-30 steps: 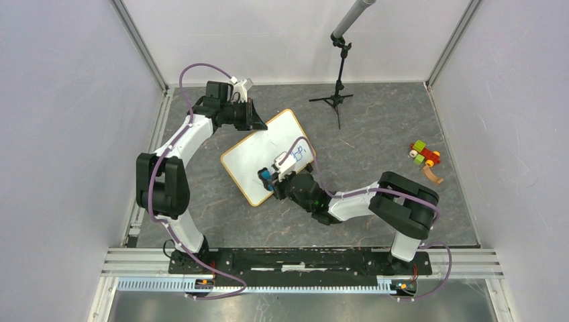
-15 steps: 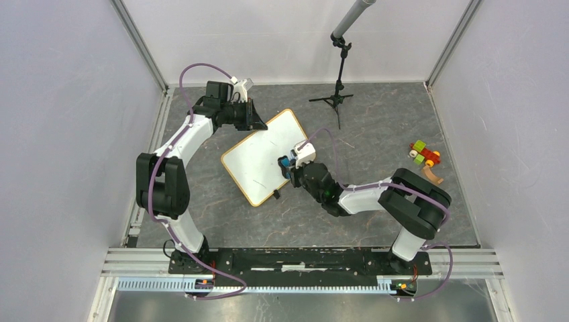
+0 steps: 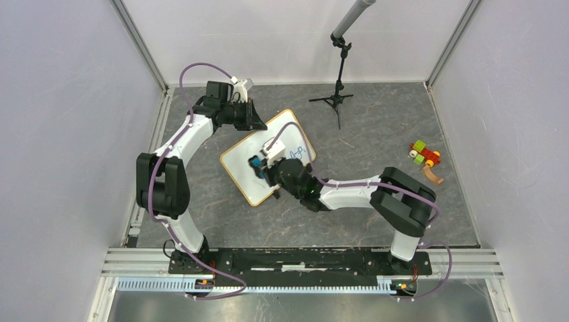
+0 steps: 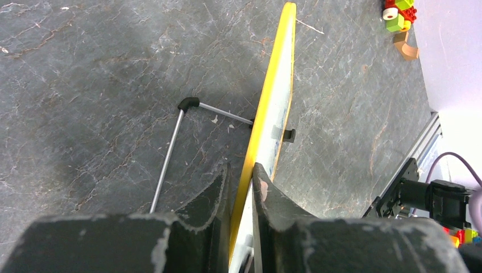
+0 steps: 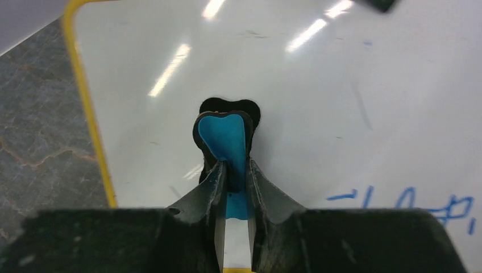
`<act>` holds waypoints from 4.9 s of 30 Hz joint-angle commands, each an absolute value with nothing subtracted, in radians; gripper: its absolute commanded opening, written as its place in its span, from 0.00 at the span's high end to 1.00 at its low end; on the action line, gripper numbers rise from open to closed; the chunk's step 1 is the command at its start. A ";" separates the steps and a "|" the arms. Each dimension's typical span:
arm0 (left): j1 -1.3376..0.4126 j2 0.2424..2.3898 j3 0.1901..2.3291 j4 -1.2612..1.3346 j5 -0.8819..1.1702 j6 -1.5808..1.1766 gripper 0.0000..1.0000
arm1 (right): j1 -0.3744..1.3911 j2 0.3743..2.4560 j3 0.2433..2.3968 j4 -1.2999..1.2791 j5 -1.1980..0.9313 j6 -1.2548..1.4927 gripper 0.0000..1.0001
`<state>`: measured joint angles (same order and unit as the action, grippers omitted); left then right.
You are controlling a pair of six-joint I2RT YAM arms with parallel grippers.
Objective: Erase the whiteboard
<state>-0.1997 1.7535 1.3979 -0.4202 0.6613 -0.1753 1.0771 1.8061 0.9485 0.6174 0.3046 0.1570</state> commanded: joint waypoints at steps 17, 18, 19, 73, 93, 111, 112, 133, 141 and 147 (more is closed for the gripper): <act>-0.225 1.753 1.412 -0.518 0.654 -0.166 0.98 | 0.974 1.789 1.047 0.445 0.311 0.094 0.79; -0.225 1.753 1.414 -0.518 0.654 -0.168 0.98 | 0.990 1.804 1.072 0.438 0.290 0.061 0.78; -0.225 1.756 1.413 -0.518 0.655 -0.167 0.98 | 1.006 1.812 1.090 0.443 0.268 0.022 0.79; -0.232 1.784 1.427 -0.543 0.636 -0.149 0.98 | 0.804 1.706 0.757 0.596 0.312 0.169 0.78; -0.232 1.769 1.427 -0.543 0.643 -0.151 0.98 | 0.886 1.697 0.776 0.539 0.330 0.157 0.78; -0.232 1.780 1.425 -0.543 0.635 -0.149 0.98 | 0.714 1.669 0.699 0.610 0.289 0.266 0.77; -0.232 1.780 1.425 -0.543 0.635 -0.149 0.98 | 0.696 1.674 0.707 0.608 0.289 0.275 0.77; -0.245 1.763 1.420 -0.543 0.637 -0.149 0.98 | 0.764 1.704 0.732 0.839 -0.032 0.213 0.77; -0.245 1.761 1.421 -0.543 0.635 -0.149 0.98 | 0.719 1.725 0.736 0.790 0.081 0.311 0.78; -0.245 1.757 1.421 -0.543 0.637 -0.150 0.98 | 0.681 1.700 0.693 0.795 0.066 0.342 0.77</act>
<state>-0.2142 1.7645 1.4223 -0.4610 0.6472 -0.1738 0.6952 1.7084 0.7113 0.7883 0.0597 0.3061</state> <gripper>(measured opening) 0.211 0.226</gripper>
